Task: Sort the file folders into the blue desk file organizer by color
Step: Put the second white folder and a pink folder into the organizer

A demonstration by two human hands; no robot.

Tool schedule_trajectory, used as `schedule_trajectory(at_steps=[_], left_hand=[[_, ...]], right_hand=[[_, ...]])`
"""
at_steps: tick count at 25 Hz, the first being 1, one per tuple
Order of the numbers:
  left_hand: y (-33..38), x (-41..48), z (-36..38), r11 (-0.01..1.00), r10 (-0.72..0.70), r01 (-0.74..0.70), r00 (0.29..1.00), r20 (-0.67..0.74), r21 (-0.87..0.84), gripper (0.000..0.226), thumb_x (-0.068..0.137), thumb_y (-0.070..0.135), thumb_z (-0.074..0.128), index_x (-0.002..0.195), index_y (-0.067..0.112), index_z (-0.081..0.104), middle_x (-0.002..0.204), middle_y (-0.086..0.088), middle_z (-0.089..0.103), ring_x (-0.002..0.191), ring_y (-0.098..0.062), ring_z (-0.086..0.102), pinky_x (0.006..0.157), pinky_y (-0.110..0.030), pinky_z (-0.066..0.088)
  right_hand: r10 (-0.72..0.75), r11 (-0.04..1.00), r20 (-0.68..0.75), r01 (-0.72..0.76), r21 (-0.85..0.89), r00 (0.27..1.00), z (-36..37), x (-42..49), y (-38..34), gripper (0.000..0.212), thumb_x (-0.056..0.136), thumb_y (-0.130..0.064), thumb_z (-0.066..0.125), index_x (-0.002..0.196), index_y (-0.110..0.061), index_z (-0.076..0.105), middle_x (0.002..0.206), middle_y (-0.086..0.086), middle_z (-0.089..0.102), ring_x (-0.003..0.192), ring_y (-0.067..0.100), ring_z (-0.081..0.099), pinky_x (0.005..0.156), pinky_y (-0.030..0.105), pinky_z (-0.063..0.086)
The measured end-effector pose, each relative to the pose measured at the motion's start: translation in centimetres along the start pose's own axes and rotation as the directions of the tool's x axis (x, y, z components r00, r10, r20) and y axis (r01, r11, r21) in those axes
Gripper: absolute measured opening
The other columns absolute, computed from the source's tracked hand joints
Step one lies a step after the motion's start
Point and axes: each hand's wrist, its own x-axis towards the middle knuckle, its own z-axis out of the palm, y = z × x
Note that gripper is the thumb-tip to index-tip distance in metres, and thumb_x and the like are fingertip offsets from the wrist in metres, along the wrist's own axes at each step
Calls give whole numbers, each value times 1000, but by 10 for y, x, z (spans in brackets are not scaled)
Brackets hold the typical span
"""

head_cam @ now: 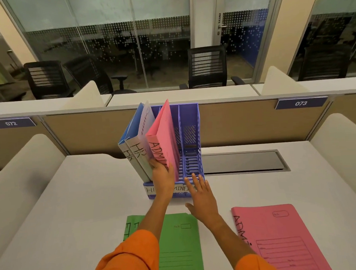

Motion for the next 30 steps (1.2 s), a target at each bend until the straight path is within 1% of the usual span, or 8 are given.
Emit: schedule_trajectory(at_steps=[4, 9, 12, 14, 17, 20, 23, 30], left_hand=[[-6, -7, 6, 999, -42, 42, 999, -16, 9, 57, 96, 27, 56, 138, 1, 28, 114, -23, 66, 89, -38, 67, 74, -41, 58], [-15, -14, -1, 999, -53, 53, 998, 22, 11, 52, 90, 30, 67, 126, 2, 44, 124, -19, 65, 105, -36, 66, 83, -39, 57], [-26, -25, -11, 999, -27, 25, 998, 49, 31, 43, 88, 34, 69, 115, 8, 48, 117, -13, 66, 100, -29, 66, 76, -33, 58], [-34, -35, -20, 989, 43, -50, 998, 52, 136, 37, 89, 37, 67, 111, 13, 48, 111, -7, 62, 100, -23, 61, 72, -27, 55], [-48, -50, -33, 904, 187, -193, 981, 54, 381, 44, 89, 38, 66, 123, 13, 54, 126, -6, 59, 116, -23, 55, 92, -35, 53], [-59, -65, -45, 831, 252, -262, 964, 89, 491, 58, 90, 40, 64, 139, 12, 49, 146, -10, 49, 136, -29, 43, 114, -43, 37], [-66, -78, -54, 831, 251, -268, 963, 101, 488, 67, 93, 44, 58, 148, 13, 38, 158, -10, 32, 146, -30, 29, 120, -44, 23], [-63, -106, -52, 846, 245, -307, 950, 193, 435, 69, 97, 46, 48, 153, 14, 26, 162, -7, 21, 150, -28, 21, 123, -44, 18]], right_hand=[[3, 1000, 4, -3, -7, 1000, 2, 1, -1, 93, 94, -48, 58, 156, -33, -10, 166, 5, -10, 153, 27, -14, 119, 36, -14], [4, 1000, 19, -4, -9, 1000, -1, 0, -1, 95, 93, -52, 57, 156, -33, -12, 166, 5, -12, 152, 27, -15, 120, 37, -13], [-4, 1000, 34, 4, -20, 999, -7, -1, -2, 95, 92, -56, 55, 155, -32, -11, 166, 5, -13, 152, 28, -16, 120, 38, -12], [-6, 1000, 28, 7, -21, 1000, -13, -3, -5, 94, 92, -58, 53, 156, -31, -11, 165, 6, -15, 151, 30, -18, 120, 39, -14], [-2, 1000, -4, 2, -23, 1000, -24, -7, -13, 94, 92, -60, 51, 156, -29, -10, 165, 6, -17, 151, 31, -20, 119, 41, -15], [2, 1000, -34, -3, -14, 999, -33, -17, -25, 92, 92, -62, 48, 156, -28, -8, 165, 5, -16, 151, 29, -19, 121, 42, -12], [9, 1000, -38, -9, -16, 999, -37, -31, -31, 90, 92, -64, 46, 157, -28, -7, 165, 5, -14, 151, 30, -18, 122, 43, -11], [120, 992, -40, -121, -19, 992, -45, -82, -6, 89, 94, -62, 43, 157, -25, -7, 165, 6, -15, 152, 31, -14, 123, 44, -9]])
